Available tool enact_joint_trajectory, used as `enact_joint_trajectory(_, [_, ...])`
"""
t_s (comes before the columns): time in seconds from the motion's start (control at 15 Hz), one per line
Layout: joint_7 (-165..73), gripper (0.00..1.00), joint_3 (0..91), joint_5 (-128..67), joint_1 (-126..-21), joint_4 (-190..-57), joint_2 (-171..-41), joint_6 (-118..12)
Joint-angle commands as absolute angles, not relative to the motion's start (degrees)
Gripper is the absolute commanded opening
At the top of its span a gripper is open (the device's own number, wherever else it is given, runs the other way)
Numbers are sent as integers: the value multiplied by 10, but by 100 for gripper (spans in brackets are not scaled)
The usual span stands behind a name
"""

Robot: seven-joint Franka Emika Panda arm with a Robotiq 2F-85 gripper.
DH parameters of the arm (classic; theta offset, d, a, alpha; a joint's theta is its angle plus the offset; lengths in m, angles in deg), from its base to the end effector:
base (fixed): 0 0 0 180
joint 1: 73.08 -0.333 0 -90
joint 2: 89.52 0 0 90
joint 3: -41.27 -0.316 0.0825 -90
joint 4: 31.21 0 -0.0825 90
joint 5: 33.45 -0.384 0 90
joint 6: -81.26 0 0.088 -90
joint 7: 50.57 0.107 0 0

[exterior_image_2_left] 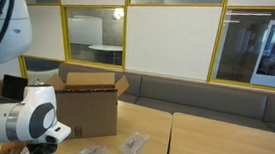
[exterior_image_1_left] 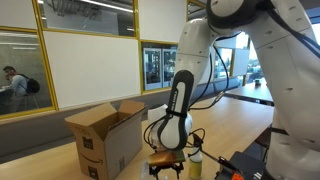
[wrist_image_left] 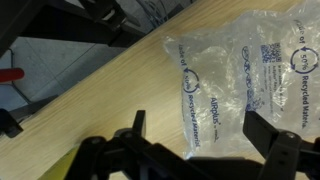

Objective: Put the plastics and the bottle in the box respectively

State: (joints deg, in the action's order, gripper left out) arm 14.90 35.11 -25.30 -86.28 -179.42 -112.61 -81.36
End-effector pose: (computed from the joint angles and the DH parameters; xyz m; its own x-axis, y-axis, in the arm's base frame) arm 0.3827 0.1487 0.1065 0.7776 -0.6239 -0.0781 -0.6135 -0.7801 0.1232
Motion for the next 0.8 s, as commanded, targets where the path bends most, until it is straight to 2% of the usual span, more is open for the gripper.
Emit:
enact_joint_trajectory(0.0, [111, 100, 351, -315, -874, -1761, -1178, -854])
enact_joint_trajectory(0.73, [61, 100, 337, -419, -903, -1746, -1232, -910])
